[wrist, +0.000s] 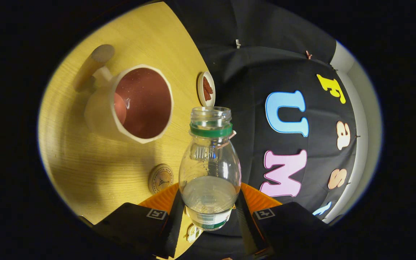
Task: Take the bottle from table, then pour the juice into the cup, finally place the bottle on the coaster
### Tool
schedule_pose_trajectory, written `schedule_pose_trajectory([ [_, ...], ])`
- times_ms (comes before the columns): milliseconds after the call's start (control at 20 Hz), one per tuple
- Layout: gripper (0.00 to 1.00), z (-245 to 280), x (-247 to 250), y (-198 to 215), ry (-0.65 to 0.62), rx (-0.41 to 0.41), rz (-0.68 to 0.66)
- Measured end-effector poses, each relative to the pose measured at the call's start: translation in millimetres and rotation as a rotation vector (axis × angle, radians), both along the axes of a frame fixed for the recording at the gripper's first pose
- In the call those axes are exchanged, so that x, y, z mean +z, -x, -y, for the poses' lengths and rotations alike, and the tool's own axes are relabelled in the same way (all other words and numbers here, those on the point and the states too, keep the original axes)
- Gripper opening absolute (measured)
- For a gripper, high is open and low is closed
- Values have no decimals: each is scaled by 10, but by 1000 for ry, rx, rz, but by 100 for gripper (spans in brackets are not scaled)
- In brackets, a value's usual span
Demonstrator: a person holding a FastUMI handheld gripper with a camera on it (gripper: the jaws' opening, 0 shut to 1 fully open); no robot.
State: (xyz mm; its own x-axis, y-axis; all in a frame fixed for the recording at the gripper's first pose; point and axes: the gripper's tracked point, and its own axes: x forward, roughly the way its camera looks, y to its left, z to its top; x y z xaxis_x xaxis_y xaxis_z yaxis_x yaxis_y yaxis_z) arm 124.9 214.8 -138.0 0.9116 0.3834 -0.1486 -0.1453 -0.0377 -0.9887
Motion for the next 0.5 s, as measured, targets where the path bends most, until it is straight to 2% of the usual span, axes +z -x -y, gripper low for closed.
schedule_pose_trajectory([
  [500, 72, -108, -38, -134, 149, 55, 52],
])
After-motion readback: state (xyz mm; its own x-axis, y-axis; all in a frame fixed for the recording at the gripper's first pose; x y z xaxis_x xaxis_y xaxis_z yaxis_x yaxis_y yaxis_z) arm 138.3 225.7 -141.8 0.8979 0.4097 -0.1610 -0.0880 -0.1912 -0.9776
